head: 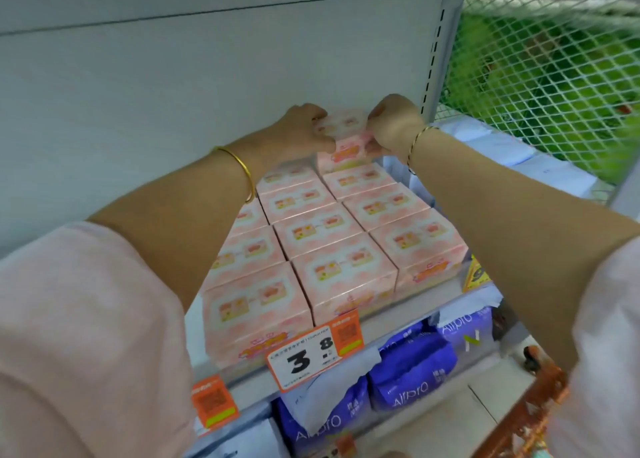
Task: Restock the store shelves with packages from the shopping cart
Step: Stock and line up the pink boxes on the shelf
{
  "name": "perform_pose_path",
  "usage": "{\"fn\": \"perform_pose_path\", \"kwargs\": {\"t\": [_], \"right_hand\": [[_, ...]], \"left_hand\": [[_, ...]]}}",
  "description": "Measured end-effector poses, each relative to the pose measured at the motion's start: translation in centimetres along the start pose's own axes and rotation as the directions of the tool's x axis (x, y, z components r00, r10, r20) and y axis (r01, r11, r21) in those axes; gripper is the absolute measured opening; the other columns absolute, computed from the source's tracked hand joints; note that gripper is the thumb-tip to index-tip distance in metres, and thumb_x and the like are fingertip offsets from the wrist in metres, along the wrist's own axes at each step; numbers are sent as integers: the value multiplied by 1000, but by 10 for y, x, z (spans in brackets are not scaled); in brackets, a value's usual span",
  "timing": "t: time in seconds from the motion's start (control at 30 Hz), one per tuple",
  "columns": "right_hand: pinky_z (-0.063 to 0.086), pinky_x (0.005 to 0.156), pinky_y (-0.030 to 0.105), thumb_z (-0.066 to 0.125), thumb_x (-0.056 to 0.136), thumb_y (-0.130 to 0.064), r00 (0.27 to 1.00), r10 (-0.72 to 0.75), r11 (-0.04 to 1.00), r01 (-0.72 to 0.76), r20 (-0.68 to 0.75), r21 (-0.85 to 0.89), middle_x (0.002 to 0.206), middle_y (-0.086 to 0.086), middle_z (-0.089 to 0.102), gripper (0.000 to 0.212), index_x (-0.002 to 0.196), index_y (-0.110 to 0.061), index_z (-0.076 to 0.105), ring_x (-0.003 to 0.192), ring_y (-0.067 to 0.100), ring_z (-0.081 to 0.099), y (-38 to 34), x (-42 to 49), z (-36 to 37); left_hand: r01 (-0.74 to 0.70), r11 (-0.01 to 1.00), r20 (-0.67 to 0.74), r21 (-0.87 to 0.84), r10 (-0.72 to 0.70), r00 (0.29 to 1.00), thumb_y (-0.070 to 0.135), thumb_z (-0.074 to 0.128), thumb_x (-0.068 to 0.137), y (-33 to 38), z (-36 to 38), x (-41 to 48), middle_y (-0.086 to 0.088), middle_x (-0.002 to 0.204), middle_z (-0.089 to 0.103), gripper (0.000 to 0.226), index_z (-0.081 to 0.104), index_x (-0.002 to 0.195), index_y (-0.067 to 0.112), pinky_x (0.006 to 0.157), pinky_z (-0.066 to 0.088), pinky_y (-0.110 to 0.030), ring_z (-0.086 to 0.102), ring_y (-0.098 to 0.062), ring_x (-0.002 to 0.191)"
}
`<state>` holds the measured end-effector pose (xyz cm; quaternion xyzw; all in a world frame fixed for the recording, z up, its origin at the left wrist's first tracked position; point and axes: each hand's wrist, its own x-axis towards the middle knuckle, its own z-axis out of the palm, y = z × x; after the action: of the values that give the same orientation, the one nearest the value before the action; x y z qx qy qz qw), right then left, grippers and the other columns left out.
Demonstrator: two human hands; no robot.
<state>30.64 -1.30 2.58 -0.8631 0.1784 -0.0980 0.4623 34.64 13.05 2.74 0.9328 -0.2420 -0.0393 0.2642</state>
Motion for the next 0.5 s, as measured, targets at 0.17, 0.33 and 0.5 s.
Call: {"fn": "perform_pose_path", "kwargs": {"t": [0.17, 0.33, 0.5], "right_hand": [[42, 65, 18, 35, 101, -12, 1000, 14, 981, -19, -27, -195, 79, 27, 61, 27, 88, 1, 55, 83, 32, 47, 2, -10, 6], [38, 98, 31, 44, 95, -5, 999, 38, 940, -25, 31, -339, 132, 19, 53, 31, 124, 1, 55, 123, 32, 49, 3, -13, 12], [35, 101, 30, 36, 99, -7, 997, 61, 895, -31, 53, -445, 138, 19, 48, 34, 128, 4, 49, 129, 30, 44, 9, -19, 13]], "left_hand": [[24, 995, 68, 101, -31, 997, 26, 64, 82, -7, 8, 2, -7, 146, 38, 67, 36, 141, 11, 89, 29, -21, 38, -23, 131], [41, 982, 163, 186, -72, 984, 29, 66, 78, -7, 17, 4, -9, 127, 51, 52, 52, 124, 9, 85, 39, -31, 49, -26, 111], [43, 979, 202, 200, -84, 976, 30, 61, 81, -6, 22, 5, -2, 108, 43, 44, 55, 119, 10, 82, 32, -30, 40, -17, 97]]}}
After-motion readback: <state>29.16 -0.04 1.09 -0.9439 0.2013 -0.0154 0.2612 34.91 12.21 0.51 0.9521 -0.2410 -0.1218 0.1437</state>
